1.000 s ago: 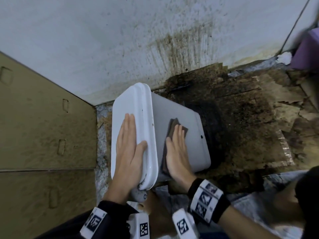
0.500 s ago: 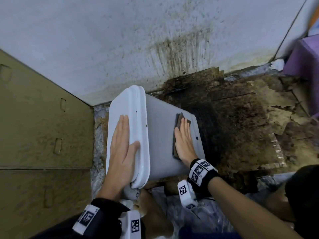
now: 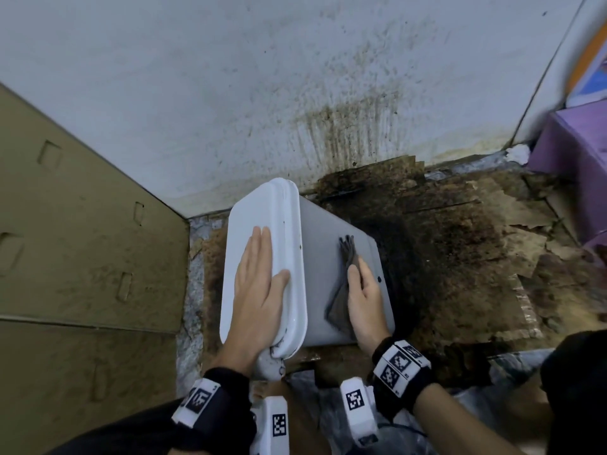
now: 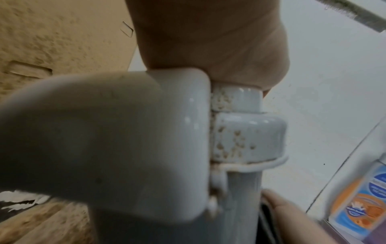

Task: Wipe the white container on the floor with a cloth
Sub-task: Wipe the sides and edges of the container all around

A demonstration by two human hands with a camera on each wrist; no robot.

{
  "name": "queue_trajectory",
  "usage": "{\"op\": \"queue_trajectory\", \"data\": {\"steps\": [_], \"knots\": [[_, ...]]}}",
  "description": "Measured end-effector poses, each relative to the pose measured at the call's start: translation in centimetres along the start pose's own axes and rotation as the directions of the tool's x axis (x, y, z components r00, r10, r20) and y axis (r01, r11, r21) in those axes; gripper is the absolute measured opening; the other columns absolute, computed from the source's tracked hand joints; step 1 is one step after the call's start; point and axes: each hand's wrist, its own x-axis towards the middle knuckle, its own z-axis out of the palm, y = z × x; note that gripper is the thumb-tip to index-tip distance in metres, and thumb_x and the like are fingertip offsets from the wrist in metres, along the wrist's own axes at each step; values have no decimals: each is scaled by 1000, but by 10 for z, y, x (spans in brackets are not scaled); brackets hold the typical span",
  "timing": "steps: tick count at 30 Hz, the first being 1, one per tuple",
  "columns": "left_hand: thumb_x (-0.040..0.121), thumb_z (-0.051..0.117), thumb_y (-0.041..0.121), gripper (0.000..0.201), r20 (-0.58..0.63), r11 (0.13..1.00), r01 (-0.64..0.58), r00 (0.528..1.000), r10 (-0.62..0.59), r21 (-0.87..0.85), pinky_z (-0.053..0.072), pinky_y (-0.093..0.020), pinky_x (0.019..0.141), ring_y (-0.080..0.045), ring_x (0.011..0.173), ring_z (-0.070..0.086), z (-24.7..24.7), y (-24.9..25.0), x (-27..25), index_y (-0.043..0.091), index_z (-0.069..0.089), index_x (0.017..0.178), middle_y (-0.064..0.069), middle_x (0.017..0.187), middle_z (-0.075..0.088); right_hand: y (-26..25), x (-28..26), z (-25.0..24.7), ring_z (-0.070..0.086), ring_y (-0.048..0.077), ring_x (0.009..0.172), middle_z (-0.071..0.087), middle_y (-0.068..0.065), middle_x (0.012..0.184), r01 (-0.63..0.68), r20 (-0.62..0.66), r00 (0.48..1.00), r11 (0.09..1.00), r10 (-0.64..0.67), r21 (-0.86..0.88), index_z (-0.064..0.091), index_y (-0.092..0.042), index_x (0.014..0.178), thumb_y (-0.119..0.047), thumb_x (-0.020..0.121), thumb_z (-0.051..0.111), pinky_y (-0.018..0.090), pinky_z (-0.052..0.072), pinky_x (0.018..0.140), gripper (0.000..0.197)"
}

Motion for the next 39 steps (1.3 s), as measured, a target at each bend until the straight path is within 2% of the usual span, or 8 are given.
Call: {"op": "queue_trajectory", "data": {"steps": [4, 10, 14, 20, 24, 32, 36, 39], "knots": [[105, 16, 49, 60, 9, 1000, -23, 1000, 23, -1, -7, -29, 131, 7, 157, -15, 10, 5, 5, 40, -7, 161, 16, 174, -14, -32, -38, 9, 45, -2, 140, 54, -19, 149, 104, 158, 980, 987, -122, 121, 47, -26, 152, -31, 109, 46, 25, 34, 121, 43], [102, 8, 55, 61, -14, 997, -52, 999, 52, -50, -3, -31, 132, 4, 159, -12, 17, 3, 6, 38, -3, 160, 14, 175, -8, -48, -48, 4, 27, -6, 150, 34, -22, 162, 342, 293, 903, 938, -314, -50, 33, -28, 159, -25, 110, 43, 21, 24, 123, 50], [101, 6, 55, 62, -8, 997, -53, 999, 53, -48, -2, -34, 133, 5, 159, -13, 20, 8, 7, 38, -5, 160, 15, 175, -10, -59, -49, 6, 19, -14, 148, 24, -35, 157, 346, 339, 897, 929, -286, -134, 28, -30, 160, -29, 111, 42, 15, 18, 122, 52], [99, 6, 58, 65, -4, 997, -6, 1000, 6, -74, -2, -35, 133, 7, 158, -13, 12, 3, 6, 40, -4, 160, 16, 175, -10, -98, -3, 28, 34, -3, 144, 25, -22, 163, 330, 397, 894, 907, -210, -263, 22, -37, 161, -37, 111, 35, 15, 26, 117, 52], [98, 5, 60, 65, -19, 995, 10, 1000, -11, -98, -2, -34, 132, 7, 158, -10, 9, -2, 5, 39, -2, 159, 16, 175, -7, -75, -49, 19, 24, -15, 144, 23, -27, 159, 341, 410, 883, 913, -229, -223, 25, -34, 160, -31, 111, 39, -2, 17, 110, 52], [100, 4, 57, 65, -14, 998, -16, 1000, 15, -56, -3, -34, 133, 5, 159, -12, 14, 1, 4, 37, -4, 160, 15, 175, -8, -78, -32, 20, 17, -13, 146, 20, -25, 160, 329, 401, 890, 915, -218, -234, 21, -33, 162, -34, 111, 37, 0, 14, 113, 53], [100, 3, 58, 65, -13, 998, -33, 999, 33, -51, -2, -35, 133, 4, 159, -12, 16, 5, 6, 36, -5, 161, 14, 175, -9, -84, -9, 22, 37, 0, 144, 36, -14, 161, 338, 375, 894, 919, -246, -204, 22, -37, 161, -36, 111, 36, 24, 30, 121, 52], [100, 0, 57, 69, -9, 998, -59, 998, 59, -9, -4, -33, 132, 4, 158, -16, 22, 19, 7, 31, -4, 164, 12, 175, -12, -73, -15, 11, 48, -1, 138, 46, -14, 157, 298, 331, 906, 953, -265, -53, 28, -33, 160, -31, 112, 37, 29, 35, 120, 49]]}}
